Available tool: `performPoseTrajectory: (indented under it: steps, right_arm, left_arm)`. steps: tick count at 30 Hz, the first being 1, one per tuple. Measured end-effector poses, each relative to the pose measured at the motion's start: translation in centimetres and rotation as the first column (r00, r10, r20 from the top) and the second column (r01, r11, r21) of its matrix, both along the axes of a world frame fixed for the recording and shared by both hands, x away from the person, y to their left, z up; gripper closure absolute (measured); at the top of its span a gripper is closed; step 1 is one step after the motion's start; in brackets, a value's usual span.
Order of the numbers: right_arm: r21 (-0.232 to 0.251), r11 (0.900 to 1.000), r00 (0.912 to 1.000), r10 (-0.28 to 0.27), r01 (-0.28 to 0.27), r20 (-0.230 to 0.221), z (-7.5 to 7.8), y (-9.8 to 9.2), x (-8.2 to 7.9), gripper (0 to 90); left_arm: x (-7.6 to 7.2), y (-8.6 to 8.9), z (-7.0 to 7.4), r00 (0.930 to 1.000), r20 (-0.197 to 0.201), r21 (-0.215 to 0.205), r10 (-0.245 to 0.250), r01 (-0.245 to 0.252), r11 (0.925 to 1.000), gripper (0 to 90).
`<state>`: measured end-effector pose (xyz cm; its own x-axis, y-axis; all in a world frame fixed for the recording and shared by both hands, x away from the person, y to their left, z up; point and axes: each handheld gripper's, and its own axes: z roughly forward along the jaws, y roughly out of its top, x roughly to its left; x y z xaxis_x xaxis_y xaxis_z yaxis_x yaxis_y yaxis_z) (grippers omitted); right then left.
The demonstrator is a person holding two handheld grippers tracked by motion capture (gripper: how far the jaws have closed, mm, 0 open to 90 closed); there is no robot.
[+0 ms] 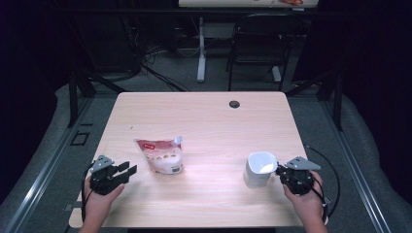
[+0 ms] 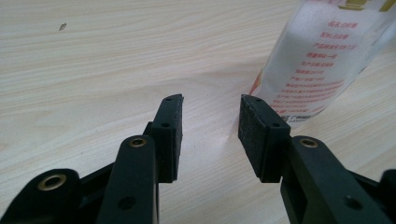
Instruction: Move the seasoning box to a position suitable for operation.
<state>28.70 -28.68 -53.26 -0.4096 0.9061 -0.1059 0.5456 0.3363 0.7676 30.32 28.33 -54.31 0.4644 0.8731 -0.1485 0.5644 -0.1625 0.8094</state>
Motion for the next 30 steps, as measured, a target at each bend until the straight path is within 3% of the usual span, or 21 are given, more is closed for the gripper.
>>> performPoseTrajectory:
  steps: [9,15,30]
  right_arm:
    - [-0.02,0.999,0.9991,0.042,-0.042,0.007,0.2,2.2,-0.2,83.9]
    - [-0.031,0.999,0.9995,0.03,-0.03,0.013,0.3,3.8,-0.3,84.0]
    - [-0.011,0.998,0.9985,0.054,-0.054,0.009,0.1,8.0,0.1,84.0]
  left_arm:
    - [0.0,-0.1,0.0,0.9999,-0.004,0.005,-0.013,0.014,0.9999,60.3]
    - [0.0,-0.2,0.0,0.9999,-0.003,0.008,-0.014,0.014,0.9999,60.3]
    - [-0.1,-0.7,-0.1,0.9995,-0.01,0.008,-0.03,0.03,0.9995,61.2]
